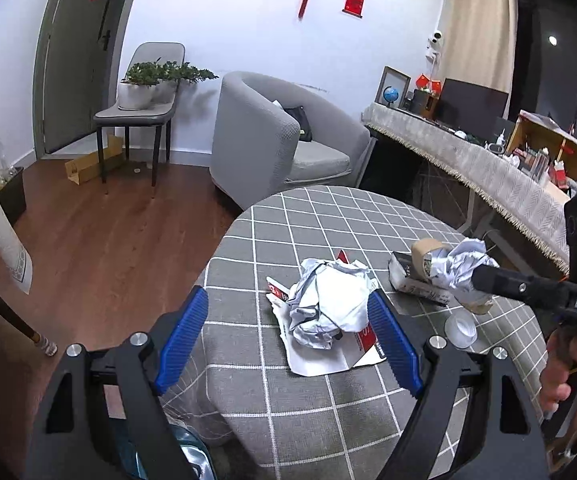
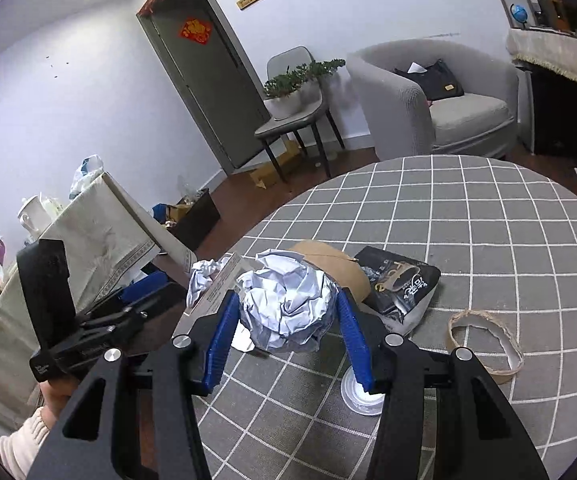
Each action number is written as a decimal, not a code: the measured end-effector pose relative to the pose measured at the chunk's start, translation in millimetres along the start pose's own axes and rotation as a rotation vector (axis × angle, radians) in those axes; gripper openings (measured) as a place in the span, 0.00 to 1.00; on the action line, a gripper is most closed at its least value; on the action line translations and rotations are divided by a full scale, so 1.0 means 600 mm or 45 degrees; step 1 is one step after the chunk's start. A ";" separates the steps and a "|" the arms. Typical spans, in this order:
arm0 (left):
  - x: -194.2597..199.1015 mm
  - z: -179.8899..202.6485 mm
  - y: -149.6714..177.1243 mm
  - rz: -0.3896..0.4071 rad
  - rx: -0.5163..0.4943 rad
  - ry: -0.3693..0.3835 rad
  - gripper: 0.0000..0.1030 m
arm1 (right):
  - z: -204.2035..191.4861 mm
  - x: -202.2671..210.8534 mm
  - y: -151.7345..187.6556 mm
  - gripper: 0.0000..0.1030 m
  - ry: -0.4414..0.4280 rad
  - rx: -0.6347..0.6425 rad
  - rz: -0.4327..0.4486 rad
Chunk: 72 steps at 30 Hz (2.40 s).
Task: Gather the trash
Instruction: 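Move both tools back to the table while each grasps a crumpled foil ball, then lift the foil balls with both tools and carry them toward the teal bin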
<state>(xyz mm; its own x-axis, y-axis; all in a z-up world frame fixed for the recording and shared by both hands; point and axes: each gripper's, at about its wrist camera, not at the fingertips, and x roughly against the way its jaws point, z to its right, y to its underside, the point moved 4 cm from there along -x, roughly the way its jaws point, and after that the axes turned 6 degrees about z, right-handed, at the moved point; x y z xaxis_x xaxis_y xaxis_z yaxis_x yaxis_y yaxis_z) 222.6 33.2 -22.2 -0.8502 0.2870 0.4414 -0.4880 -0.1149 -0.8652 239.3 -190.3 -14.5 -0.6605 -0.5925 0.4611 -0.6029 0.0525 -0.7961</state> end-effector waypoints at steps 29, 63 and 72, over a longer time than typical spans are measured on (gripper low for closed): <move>-0.048 -0.020 -0.005 -0.055 0.338 0.184 0.50 | -0.003 -0.020 -0.006 0.50 0.029 0.057 -0.038; 0.076 -0.053 0.019 -0.050 0.144 -0.002 0.44 | -0.122 -0.013 0.032 0.50 -0.060 0.095 -0.006; 0.123 -0.089 0.053 -0.091 0.097 -0.061 0.44 | -0.139 -0.023 0.056 0.50 -0.020 0.048 -0.032</move>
<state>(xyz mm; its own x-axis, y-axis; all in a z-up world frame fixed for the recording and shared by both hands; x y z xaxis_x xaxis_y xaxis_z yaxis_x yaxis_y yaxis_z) 154.9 101.6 -30.1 -0.8203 0.2515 0.5136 -0.5596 -0.1679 -0.8115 190.7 -113.2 -15.0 -0.6381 -0.6055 0.4756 -0.6020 0.0072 -0.7985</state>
